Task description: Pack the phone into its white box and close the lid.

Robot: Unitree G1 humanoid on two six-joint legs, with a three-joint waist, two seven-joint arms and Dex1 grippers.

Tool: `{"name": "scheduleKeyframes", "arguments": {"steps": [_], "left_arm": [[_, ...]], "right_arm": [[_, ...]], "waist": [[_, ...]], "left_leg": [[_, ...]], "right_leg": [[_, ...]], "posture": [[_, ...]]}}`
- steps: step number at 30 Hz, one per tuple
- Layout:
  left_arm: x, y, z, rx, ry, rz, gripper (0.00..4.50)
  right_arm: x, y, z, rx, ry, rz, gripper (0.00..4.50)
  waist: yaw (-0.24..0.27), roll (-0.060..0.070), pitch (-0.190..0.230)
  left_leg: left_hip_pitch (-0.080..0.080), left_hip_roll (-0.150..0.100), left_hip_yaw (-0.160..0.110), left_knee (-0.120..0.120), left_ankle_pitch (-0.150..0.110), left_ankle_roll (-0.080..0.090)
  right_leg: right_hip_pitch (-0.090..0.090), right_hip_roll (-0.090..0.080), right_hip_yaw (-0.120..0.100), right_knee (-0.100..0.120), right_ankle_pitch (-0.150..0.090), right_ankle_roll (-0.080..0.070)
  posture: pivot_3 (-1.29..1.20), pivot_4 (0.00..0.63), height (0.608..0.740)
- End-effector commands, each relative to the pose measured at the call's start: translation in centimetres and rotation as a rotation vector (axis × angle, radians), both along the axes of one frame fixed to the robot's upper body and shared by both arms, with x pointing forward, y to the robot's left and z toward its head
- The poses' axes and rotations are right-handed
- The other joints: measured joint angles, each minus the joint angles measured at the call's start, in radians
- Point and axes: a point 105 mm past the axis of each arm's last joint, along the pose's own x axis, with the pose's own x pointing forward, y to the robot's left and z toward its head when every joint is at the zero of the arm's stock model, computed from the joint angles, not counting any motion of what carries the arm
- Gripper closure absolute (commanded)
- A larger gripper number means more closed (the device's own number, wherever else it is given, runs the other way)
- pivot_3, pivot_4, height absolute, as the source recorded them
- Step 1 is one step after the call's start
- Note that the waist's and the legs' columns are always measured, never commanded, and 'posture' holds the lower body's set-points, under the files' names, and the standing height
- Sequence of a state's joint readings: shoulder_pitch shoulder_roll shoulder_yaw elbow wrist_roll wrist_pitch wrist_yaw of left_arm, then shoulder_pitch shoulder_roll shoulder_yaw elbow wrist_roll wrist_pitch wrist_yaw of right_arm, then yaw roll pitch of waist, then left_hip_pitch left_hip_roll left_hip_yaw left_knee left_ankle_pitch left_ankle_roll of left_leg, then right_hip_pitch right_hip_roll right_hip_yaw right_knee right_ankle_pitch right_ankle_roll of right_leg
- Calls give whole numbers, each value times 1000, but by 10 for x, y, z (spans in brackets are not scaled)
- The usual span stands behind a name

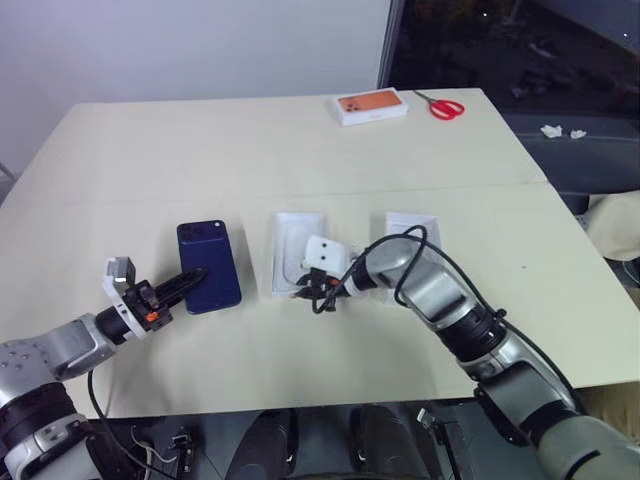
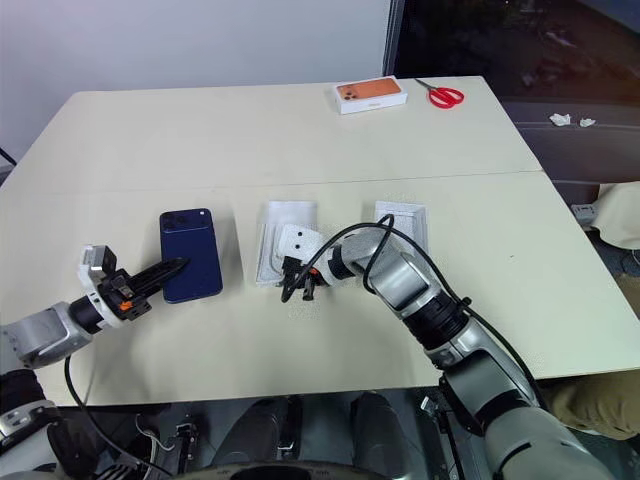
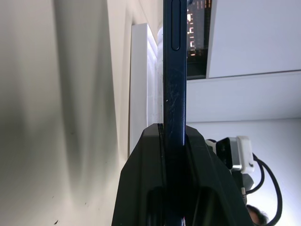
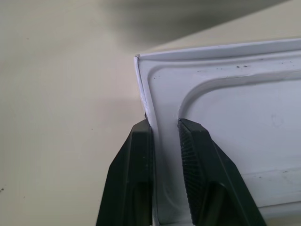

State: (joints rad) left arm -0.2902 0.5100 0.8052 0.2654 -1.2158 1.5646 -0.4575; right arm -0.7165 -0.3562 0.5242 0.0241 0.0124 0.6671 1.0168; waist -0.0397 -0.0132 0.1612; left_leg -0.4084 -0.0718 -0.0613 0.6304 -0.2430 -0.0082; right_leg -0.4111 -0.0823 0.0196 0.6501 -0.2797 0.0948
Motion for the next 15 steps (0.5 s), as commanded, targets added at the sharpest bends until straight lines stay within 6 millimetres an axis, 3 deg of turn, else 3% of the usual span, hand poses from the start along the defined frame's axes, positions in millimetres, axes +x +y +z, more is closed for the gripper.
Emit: {"name": "scheduleKeyframes", "arguments": {"steps": [1, 12, 15], "left_arm": [[0, -2, 19, -12, -89, -15, 4500], [1, -3, 22, -18, -98, -18, 4500], [0, -2, 22, -22, -96, -16, 4500]], "right_arm": [[-2, 1, 4, 1, -12, 18, 3669], [-5, 2, 4, 21, 27, 21, 3669], [-5, 5, 11, 60, 55, 13, 2703]], "waist": [[0, 0, 0], [2, 0, 0], [2, 0, 0]], "left_leg": [[0, 0, 0, 0, 0, 0], [0, 0, 0, 0, 0, 0], [0, 0, 0, 0, 0, 0]], "right_leg": [[0, 0, 0, 0, 0, 0], [0, 0, 0, 0, 0, 0], [0, 0, 0, 0, 0, 0]], "posture": [[0, 150, 740], [0, 150, 740], [0, 150, 740]]}}
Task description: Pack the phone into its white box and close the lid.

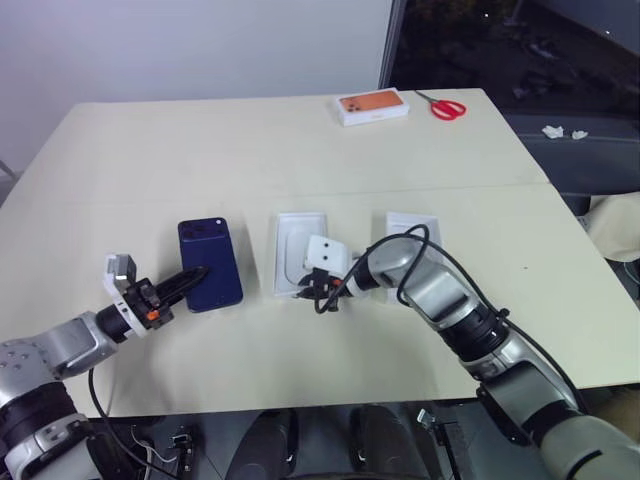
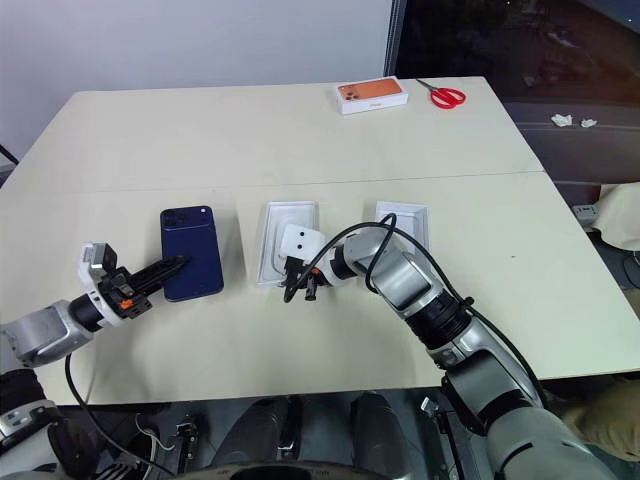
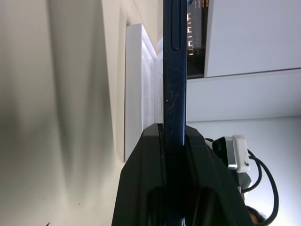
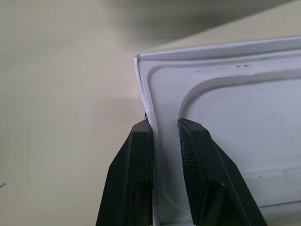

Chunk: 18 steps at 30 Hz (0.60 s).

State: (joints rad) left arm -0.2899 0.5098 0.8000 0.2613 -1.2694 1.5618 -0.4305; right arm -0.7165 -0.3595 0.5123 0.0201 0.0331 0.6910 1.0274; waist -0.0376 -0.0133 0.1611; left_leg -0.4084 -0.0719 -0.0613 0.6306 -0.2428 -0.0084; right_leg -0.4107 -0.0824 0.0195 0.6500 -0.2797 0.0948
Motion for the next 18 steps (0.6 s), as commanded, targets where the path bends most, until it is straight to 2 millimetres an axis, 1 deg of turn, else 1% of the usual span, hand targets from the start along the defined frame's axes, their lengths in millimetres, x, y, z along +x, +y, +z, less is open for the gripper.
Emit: {"name": "scheduleKeyframes", "arguments": {"steps": [1, 2, 9, 13, 16, 17, 18], "left_arm": [[1, 2, 16, -12, -73, -1, 4500], [1, 3, 16, -14, -71, 2, 4500], [0, 4, 16, -17, -67, 3, 4500], [1, 2, 15, -19, -70, 1, 4500], [2, 0, 16, -19, -75, -4, 4500], [2, 0, 16, -19, -76, -4, 4500], [2, 1, 16, -18, -76, -3, 4500]], "right_arm": [[-5, 7, 12, 51, 28, 22, 2268], [-6, 8, 13, 51, 28, 25, 1785], [-8, 11, 27, 109, 71, 25, 1785], [6, 12, 46, 180, 83, -31, 1785], [18, 9, 44, 157, 49, -67, 2574], [22, 7, 40, 128, 17, -77, 2923], [25, 7, 35, 104, -6, -80, 3509]], "waist": [[0, 0, 0], [0, 0, 0], [0, 0, 0], [-2, 0, 0], [-1, 0, 0], [0, -1, 0], [0, -1, 0]], "left_leg": [[0, 0, 0, 0, 0, 0], [0, 0, 0, 0, 0, 0], [0, 0, 0, 0, 0, 0], [0, 0, 0, 0, 0, 0], [0, 0, 0, 0, 0, 0], [0, 0, 0, 0, 0, 0], [0, 0, 0, 0, 0, 0]], "right_leg": [[0, 0, 0, 0, 0, 0], [0, 0, 0, 0, 0, 0], [0, 0, 0, 0, 0, 0], [0, 0, 0, 0, 0, 0], [0, 0, 0, 0, 0, 0], [0, 0, 0, 0, 0, 0], [0, 0, 0, 0, 0, 0]], "posture": [[0, 150, 740], [0, 150, 740], [0, 150, 740], [0, 150, 740], [0, 150, 740], [0, 150, 740], [0, 150, 740]]}}
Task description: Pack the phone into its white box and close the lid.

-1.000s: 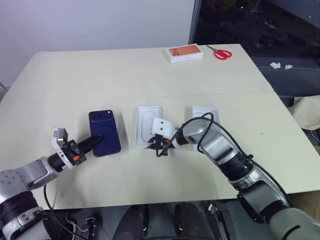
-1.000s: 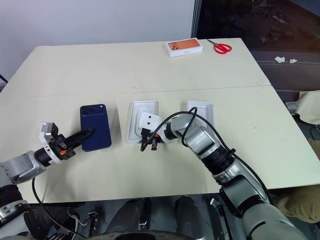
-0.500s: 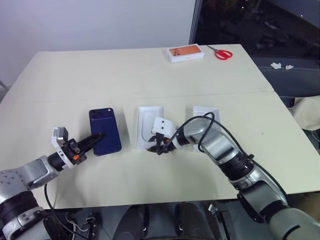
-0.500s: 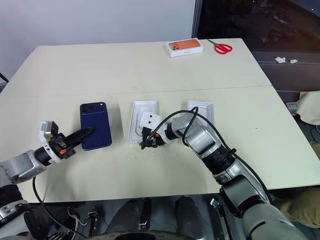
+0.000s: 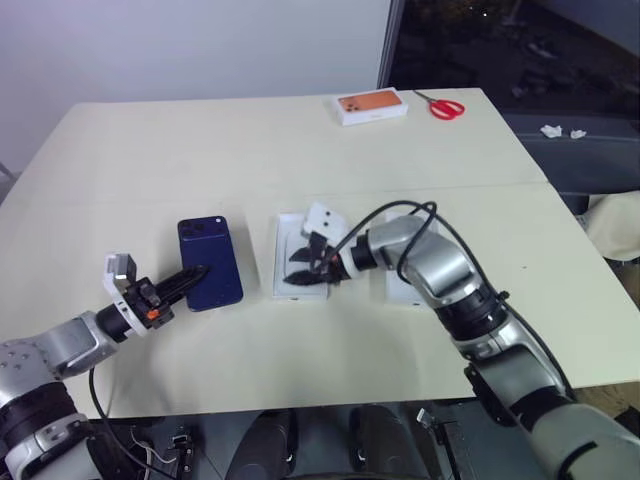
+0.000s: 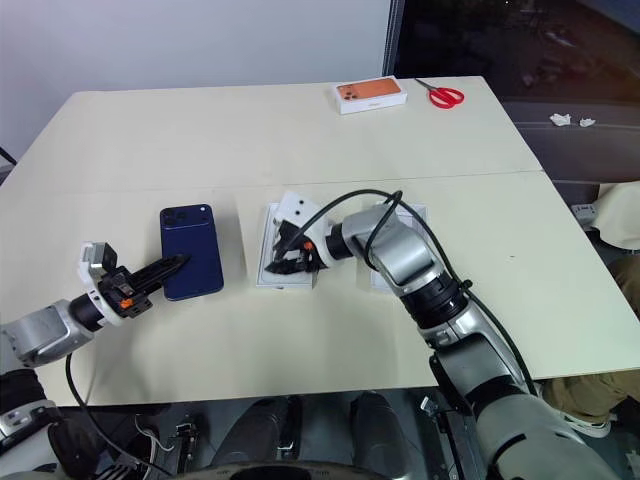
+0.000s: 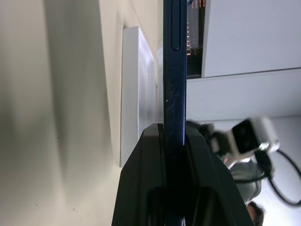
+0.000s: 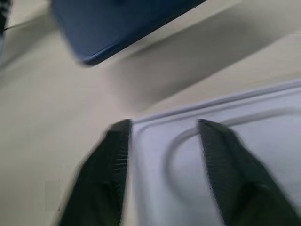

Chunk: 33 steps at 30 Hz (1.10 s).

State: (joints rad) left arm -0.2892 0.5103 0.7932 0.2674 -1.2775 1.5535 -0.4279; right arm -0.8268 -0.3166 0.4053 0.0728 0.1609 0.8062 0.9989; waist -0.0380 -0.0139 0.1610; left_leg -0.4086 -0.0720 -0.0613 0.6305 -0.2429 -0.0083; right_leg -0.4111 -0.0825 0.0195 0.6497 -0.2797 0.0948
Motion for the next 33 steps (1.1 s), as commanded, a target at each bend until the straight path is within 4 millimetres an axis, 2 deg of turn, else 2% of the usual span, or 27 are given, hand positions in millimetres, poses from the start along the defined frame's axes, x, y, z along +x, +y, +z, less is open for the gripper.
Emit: {"name": "scheduleKeyframes", "arguments": {"steps": [1, 2, 7, 16, 20, 25, 28, 32, 33], "left_arm": [[2, 1, 17, -13, -77, -4, 4500], [2, 1, 17, -11, -76, -4, 4500], [0, 2, 16, -5, -73, -2, 4500], [0, 0, 13, 4, -76, 5, 4500], [1, -1, 15, 4, -83, 4, 4500], [1, -2, 16, 6, -87, -1, 4500], [1, -2, 16, 5, -89, -3, 4500], [1, -3, 17, 6, -90, -8, 4500], [1, -4, 17, 6, -90, -10, 4500]], "right_arm": [[11, 0, -6, -53, -83, -15, 3936], [12, -1, -12, -91, -116, -8, 4449], [13, 3, -26, -172, -197, 34, 4449], [33, 7, -36, -279, -353, 28, 4449], [36, 11, -38, -281, -370, 26, 4449], [34, 8, -48, -302, -380, 41, 4449], [29, 10, -38, -225, -329, 31, 4449], [20, 15, -6, -42, -194, 14, 4449], [17, 15, -1, -25, -179, 22, 3903]], "waist": [[1, 0, 0], [1, 0, 0], [-2, 0, 0], [-4, -1, 0], [-4, -1, 0], [-4, -1, 0], [-3, -1, 0], [-3, -1, 0], [-3, -1, 0]], "left_leg": [[0, 0, 0, 0, 0, 0], [0, 0, 0, 0, 0, 0], [0, 0, 0, 0, 1, -2], [0, 0, 0, 0, 1, -2], [0, 0, 0, 0, 1, -2], [0, 0, 0, 1, 2, -3], [0, 0, 0, 1, 2, -3], [0, 0, 0, 1, 2, -2], [0, 0, 0, 1, 2, -2]], "right_leg": [[0, 0, 0, 0, 0, 0], [0, 0, 0, 0, 0, 0], [0, 0, 0, 0, 0, 0], [0, 0, 0, 1, 0, 0], [0, 0, 0, 1, 0, 0], [0, 0, 0, 1, 0, 0], [0, 0, 0, 1, 0, 0], [1, 0, 0, 1, 0, 0], [0, 0, 0, 1, 0, 0]], "posture": [[0, 150, 740], [0, 150, 740], [0, 150, 740], [0, 150, 740], [0, 150, 740], [0, 150, 740], [0, 150, 740], [0, 150, 740], [0, 150, 740]]}}
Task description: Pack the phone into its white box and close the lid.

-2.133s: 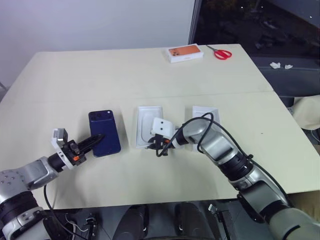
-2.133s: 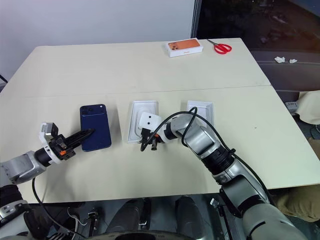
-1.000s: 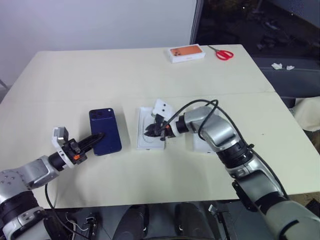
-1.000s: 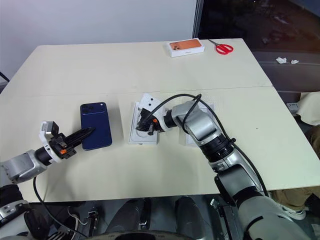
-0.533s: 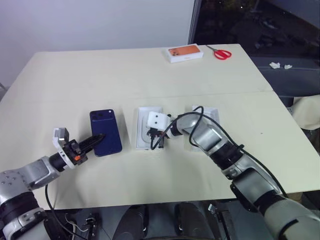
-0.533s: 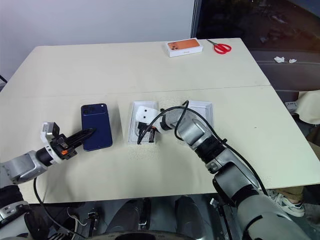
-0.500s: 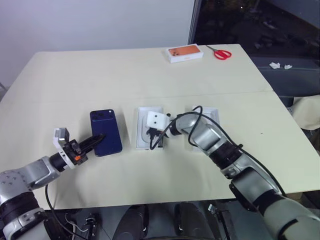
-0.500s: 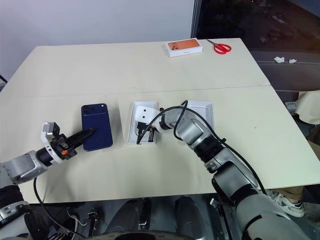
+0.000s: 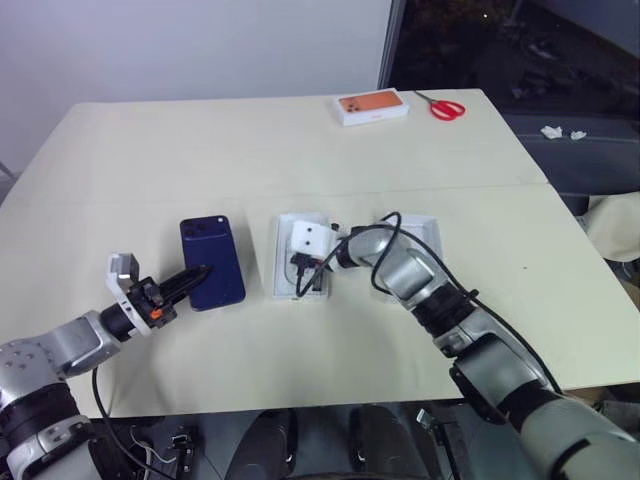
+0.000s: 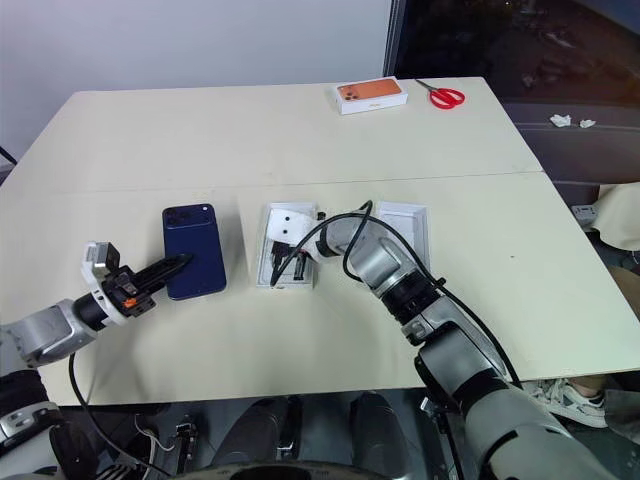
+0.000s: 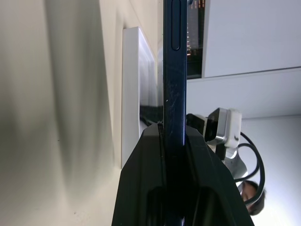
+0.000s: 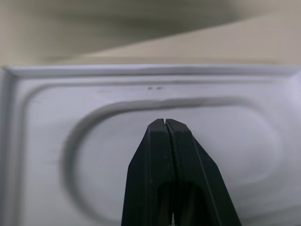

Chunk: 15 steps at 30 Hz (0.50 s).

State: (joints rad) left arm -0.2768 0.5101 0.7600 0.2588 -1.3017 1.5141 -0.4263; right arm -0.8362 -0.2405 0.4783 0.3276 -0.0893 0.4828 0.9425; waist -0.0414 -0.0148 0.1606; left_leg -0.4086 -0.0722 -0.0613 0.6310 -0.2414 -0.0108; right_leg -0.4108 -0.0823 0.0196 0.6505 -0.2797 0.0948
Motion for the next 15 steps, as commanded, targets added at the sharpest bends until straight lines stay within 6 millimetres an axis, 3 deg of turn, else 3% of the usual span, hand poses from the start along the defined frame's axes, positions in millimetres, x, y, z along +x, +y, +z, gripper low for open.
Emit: {"name": "scheduleKeyframes", "arguments": {"steps": [1, 4, 8, 15], "left_arm": [[0, -2, 17, 1, -79, -15, 4500], [0, -2, 18, 0, -81, -18, 4500], [-1, -3, 18, 4, -79, -21, 4500], [-1, -4, 17, 9, -76, -24, 4500]], "right_arm": [[-17, 8, 37, 143, 72, 59, 3524], [-29, 5, 41, 146, 138, 79, 2083], [-42, -4, 33, 91, 155, 117, 2083], [-47, -8, 5, -24, 94, 140, 2083]], "waist": [[0, 0, 0], [0, 0, 0], [3, 0, 0], [0, 0, 0]], "left_leg": [[0, 0, 0, 0, 0, 0], [0, 0, 0, 0, 0, 1], [0, 0, 0, 0, -1, 2], [0, 0, 0, 0, -1, 2]], "right_leg": [[0, 0, 0, 0, 0, 0], [0, 0, 0, 0, 0, 0], [0, 0, 0, 0, 0, 0], [0, 0, 0, 0, 0, 0]], "posture": [[0, 150, 740], [0, 150, 740], [0, 150, 740], [0, 150, 740]]}}
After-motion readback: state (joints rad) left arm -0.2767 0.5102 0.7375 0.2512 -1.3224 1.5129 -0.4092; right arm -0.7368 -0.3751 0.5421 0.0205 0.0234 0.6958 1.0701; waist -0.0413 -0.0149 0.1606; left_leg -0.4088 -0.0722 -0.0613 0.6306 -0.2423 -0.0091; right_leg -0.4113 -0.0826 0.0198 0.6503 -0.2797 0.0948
